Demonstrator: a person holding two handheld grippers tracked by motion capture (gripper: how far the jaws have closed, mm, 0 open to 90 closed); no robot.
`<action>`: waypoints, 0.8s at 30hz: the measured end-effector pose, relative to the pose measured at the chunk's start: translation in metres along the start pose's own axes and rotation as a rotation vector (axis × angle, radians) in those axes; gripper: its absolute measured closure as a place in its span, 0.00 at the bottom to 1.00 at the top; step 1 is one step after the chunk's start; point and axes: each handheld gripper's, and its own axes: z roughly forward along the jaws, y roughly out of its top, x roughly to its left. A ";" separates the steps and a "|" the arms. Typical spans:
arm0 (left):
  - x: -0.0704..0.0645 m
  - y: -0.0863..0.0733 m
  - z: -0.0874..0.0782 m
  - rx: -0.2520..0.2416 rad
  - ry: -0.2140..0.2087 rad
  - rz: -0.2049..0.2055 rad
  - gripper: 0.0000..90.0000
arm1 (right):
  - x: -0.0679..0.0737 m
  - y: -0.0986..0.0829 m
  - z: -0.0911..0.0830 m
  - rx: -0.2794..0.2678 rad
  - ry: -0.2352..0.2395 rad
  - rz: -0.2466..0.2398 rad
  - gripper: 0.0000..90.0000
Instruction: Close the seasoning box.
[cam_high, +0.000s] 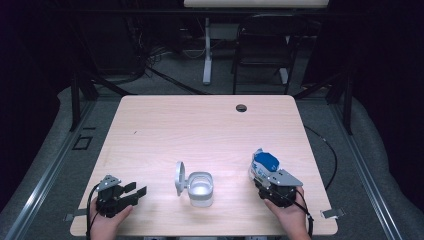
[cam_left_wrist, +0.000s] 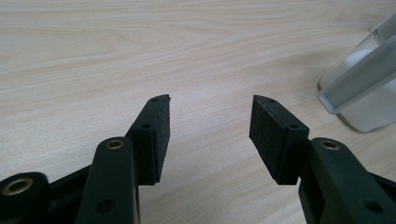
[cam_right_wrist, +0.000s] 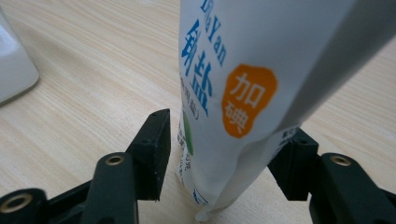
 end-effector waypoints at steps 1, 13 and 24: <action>-0.001 0.000 0.000 -0.002 -0.001 -0.001 0.54 | 0.000 -0.001 0.000 -0.001 0.002 0.011 0.47; -0.009 0.008 -0.003 -0.010 -0.006 0.016 0.55 | -0.001 -0.004 -0.009 0.006 -0.005 0.044 0.43; -0.029 0.019 0.001 -0.027 -0.058 0.064 0.64 | -0.004 -0.012 -0.016 0.000 -0.016 0.058 0.42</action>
